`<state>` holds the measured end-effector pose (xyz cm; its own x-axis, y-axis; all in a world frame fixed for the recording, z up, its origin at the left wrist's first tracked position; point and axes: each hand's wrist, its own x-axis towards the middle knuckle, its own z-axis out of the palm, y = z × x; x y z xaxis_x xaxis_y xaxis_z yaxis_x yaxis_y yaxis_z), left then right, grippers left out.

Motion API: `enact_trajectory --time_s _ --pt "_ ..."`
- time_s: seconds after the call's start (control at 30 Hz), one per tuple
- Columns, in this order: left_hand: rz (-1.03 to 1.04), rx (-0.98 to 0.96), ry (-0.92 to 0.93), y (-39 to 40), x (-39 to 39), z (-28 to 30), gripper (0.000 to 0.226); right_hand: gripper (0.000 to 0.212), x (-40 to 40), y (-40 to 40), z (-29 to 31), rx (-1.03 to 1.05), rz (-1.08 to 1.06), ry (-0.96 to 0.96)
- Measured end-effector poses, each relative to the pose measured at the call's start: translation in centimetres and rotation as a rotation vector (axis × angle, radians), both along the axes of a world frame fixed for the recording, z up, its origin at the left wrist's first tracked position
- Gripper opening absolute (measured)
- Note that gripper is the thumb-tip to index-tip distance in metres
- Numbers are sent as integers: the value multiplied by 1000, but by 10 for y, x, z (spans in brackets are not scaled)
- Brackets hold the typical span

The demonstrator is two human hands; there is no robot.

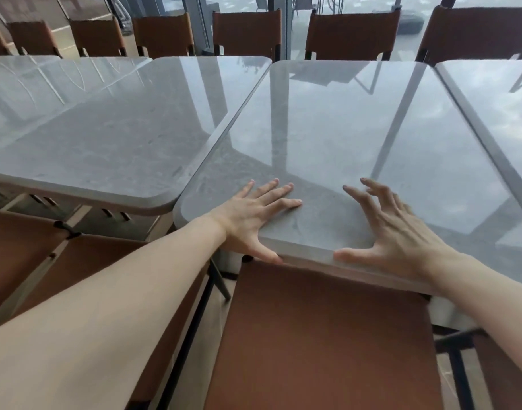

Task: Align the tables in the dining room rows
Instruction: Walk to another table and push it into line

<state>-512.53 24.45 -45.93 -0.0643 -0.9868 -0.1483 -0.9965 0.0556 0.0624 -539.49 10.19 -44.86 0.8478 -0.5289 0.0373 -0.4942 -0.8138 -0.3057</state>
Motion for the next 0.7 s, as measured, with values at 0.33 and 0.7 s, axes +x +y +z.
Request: enact_trajectory --time_s 0.33,0.7 --pt "-29 -113 -131 6 -3 -1 116 100 -4 -1 -3 -48 40 35" --pt "102 -81 -157 23 -10 -6 107 111 6 18 -6 -64 -11 106"
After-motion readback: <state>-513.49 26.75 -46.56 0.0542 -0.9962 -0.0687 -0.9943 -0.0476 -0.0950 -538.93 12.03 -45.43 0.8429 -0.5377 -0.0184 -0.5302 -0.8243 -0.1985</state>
